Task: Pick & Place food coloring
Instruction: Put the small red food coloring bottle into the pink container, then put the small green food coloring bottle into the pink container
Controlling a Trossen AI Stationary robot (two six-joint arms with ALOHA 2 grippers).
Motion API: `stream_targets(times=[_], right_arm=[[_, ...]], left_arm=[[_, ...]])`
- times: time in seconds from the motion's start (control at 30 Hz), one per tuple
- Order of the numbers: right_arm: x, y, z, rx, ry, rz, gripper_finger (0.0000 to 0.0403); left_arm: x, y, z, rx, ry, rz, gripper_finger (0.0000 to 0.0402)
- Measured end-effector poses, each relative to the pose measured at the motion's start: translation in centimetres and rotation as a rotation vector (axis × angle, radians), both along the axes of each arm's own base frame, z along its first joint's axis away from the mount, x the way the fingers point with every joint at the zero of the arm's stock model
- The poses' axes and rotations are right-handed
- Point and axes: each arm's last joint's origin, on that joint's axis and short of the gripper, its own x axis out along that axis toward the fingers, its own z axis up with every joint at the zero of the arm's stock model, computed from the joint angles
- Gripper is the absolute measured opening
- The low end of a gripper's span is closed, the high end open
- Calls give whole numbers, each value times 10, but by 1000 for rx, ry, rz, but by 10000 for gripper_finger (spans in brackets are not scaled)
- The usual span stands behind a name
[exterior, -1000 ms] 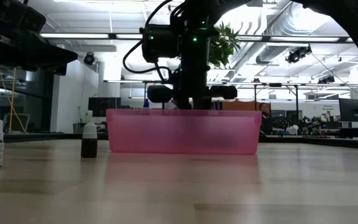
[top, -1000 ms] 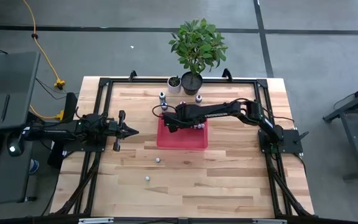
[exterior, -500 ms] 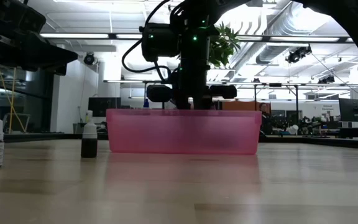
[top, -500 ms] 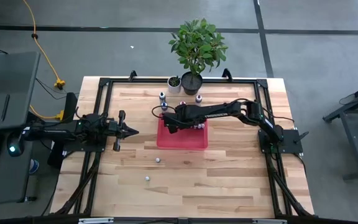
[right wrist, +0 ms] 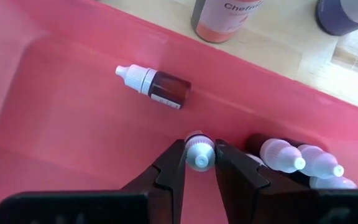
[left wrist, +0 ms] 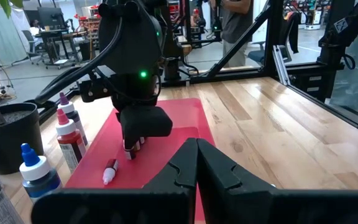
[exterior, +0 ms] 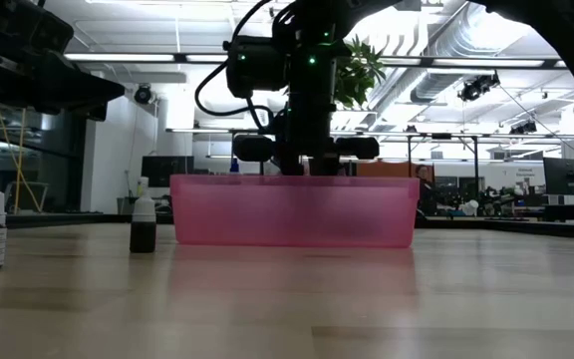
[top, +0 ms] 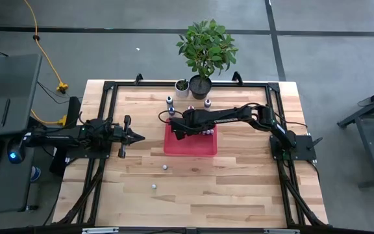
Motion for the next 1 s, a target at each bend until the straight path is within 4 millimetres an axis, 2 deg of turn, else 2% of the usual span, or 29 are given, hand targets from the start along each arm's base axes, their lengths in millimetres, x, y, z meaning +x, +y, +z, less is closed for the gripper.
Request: stream_targets(times=[0.43,0.63,1.0], right_arm=[[0,0,0,1,3,4,125],[-1,-2,0,1,6,4,131],[-11,-3,32,-35,-19,21,132]], left_arm=[[0,0,0,0,0,0,0],[0,0,0,0,0,0,0],[0,0,0,0,0,0,0]])
